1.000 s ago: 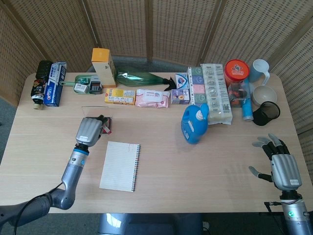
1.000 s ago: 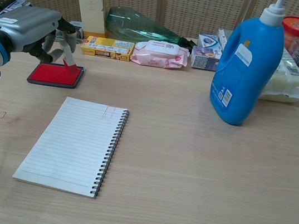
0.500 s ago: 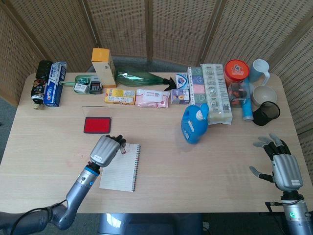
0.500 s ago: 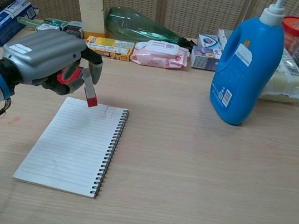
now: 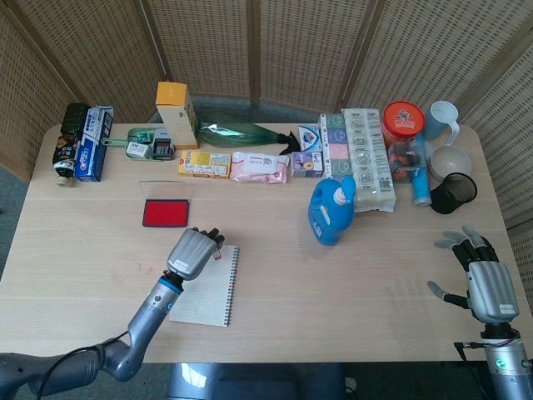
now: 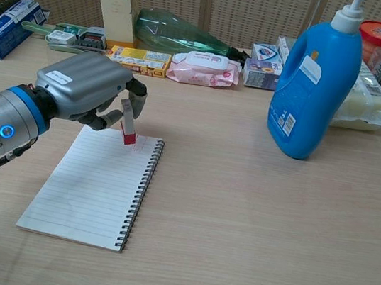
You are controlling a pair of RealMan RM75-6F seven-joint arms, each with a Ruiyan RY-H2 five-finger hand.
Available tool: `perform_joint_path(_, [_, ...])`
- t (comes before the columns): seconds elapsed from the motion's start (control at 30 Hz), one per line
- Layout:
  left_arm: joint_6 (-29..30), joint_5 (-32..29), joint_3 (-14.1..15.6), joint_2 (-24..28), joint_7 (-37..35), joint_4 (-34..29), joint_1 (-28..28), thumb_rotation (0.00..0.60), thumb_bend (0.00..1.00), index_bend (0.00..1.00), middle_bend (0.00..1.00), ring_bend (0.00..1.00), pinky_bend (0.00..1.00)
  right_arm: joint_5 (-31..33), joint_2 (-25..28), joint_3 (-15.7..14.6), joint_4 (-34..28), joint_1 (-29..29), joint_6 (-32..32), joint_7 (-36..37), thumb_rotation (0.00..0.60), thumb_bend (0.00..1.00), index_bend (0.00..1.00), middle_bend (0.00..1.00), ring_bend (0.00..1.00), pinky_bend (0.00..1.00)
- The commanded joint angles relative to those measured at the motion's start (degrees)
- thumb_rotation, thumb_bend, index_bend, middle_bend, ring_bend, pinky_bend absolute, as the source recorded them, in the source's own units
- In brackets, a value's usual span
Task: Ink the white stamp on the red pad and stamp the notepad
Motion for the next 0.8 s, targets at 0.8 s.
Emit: perform_joint_path(0.8, [-2.3,-0.8,0.1,-4.5,-2.2,7.3,-0.8,0.6,0.48,0.84,0.77,0.66,0.63,0.0,0.1,0.0,0.0,0.0,0.0,0.3,0.6,0.0,0.3,0.23,0.1,0.12])
